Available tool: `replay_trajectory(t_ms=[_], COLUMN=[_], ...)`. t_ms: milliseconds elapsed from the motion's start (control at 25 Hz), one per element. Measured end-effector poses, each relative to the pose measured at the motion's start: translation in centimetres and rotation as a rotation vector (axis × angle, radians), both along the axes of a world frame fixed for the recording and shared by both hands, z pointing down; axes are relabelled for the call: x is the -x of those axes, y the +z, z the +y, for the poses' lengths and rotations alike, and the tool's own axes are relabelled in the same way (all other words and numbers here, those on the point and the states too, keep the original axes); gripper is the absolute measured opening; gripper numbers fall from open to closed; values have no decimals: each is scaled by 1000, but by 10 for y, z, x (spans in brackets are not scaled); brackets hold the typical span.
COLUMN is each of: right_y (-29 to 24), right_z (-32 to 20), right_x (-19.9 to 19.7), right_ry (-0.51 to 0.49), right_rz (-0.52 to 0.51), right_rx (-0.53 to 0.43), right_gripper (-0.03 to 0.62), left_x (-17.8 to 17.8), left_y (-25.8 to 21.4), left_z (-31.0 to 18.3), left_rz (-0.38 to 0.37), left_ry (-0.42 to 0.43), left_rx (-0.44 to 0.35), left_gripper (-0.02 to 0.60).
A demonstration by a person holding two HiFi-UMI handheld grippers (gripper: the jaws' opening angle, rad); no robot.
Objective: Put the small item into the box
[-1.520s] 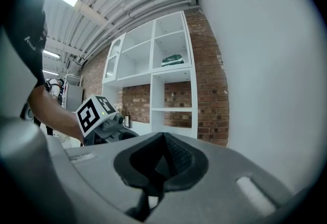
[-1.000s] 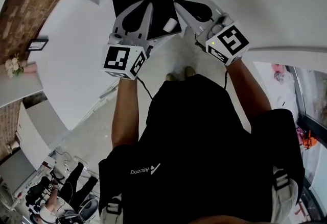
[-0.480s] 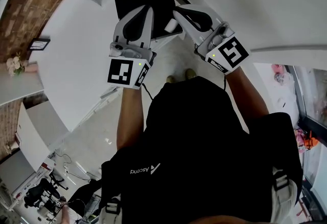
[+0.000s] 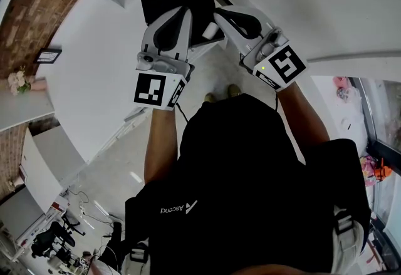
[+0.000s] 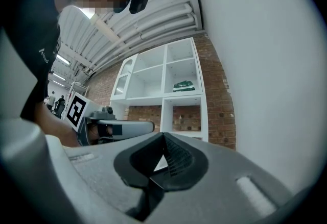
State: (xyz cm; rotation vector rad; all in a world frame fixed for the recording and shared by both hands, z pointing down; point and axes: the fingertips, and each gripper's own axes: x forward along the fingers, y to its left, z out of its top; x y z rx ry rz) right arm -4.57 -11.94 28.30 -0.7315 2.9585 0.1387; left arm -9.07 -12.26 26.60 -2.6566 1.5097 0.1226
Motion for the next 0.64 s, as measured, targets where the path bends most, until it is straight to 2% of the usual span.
replay_trajectory(t_ms=[640], right_y=[-1], right_z=[-1], right_x=[-2], right_ry=[15], right_rz=[3], right_rx=[-9], right_gripper=[0], left_x=[-5], left_y=[-2], left_z=[4], left_rz=[4], left_ry=[25], left_rx=[-16], left_gripper=[-2])
